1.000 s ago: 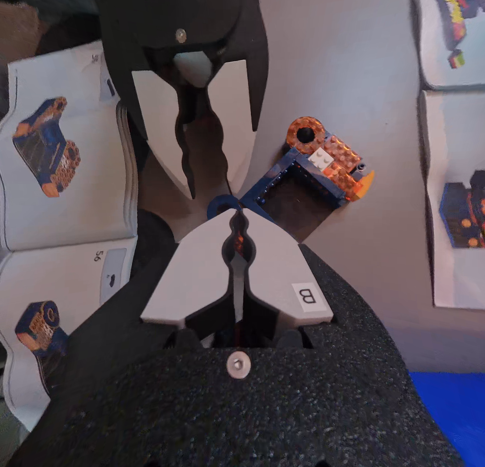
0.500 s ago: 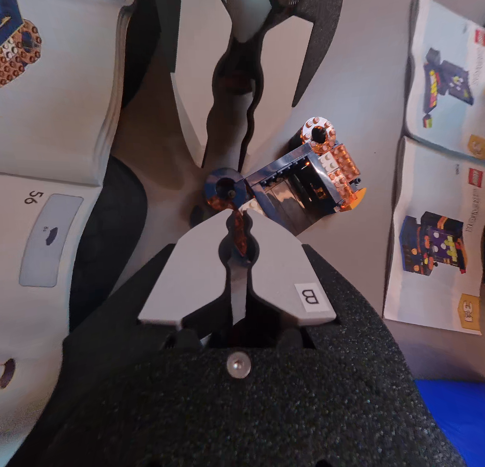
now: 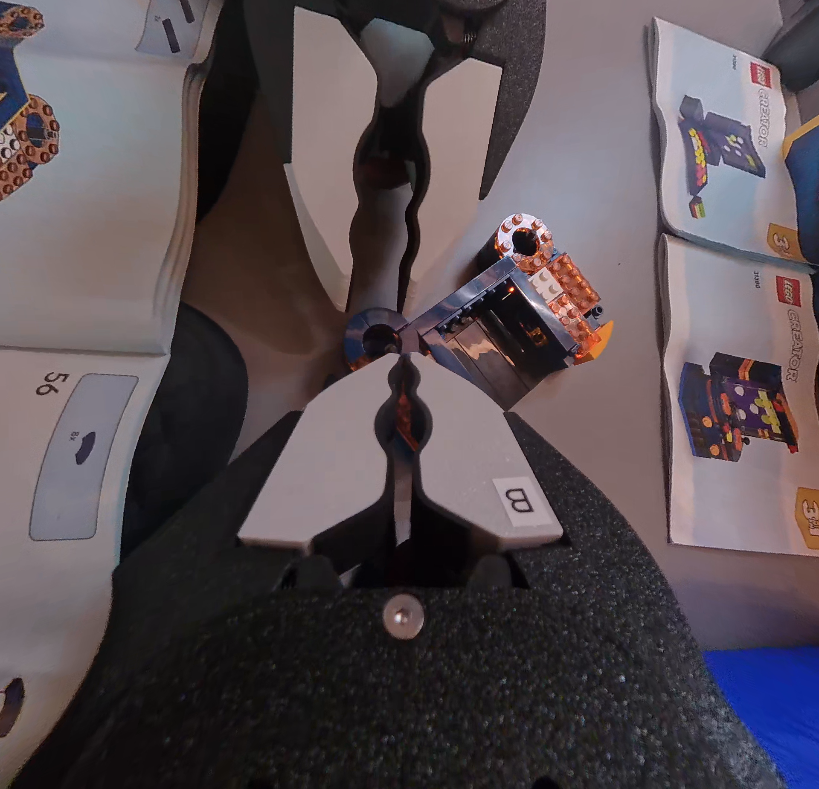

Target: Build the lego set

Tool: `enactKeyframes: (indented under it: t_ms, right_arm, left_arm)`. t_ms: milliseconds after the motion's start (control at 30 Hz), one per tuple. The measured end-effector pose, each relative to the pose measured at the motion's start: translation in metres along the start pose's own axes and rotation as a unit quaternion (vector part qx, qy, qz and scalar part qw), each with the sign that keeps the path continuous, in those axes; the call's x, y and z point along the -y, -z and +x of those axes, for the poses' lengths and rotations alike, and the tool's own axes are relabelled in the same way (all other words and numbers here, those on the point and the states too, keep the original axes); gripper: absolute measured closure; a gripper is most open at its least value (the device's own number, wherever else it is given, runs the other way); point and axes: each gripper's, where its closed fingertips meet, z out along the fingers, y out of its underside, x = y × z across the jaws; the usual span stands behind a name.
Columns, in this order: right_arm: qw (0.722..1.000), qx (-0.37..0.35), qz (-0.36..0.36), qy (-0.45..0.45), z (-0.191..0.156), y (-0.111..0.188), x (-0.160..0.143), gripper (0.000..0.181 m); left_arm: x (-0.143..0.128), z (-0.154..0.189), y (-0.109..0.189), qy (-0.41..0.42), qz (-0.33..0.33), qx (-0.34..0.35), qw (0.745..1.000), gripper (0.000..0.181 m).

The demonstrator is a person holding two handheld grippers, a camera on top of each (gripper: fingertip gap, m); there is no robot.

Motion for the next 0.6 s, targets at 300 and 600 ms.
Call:
enactKeyframes:
  t_ms: [300,600]
  right_arm:
    - [1.0,0.015,0.017,-0.019,0.0005,0.0018,0.0061,0.181]
    - [0.998,0.045,0.015,-0.043,0.0076,0.0007,0.0061,0.181]
  left_arm:
    - [-0.0001,0.0003,-0.0001,-0.002,-0.001,0.0,1.0,0.157]
    - [-0.0009,-0.0011,-0.0008,-0.003,-0.004,0.008,1.0,0.157]
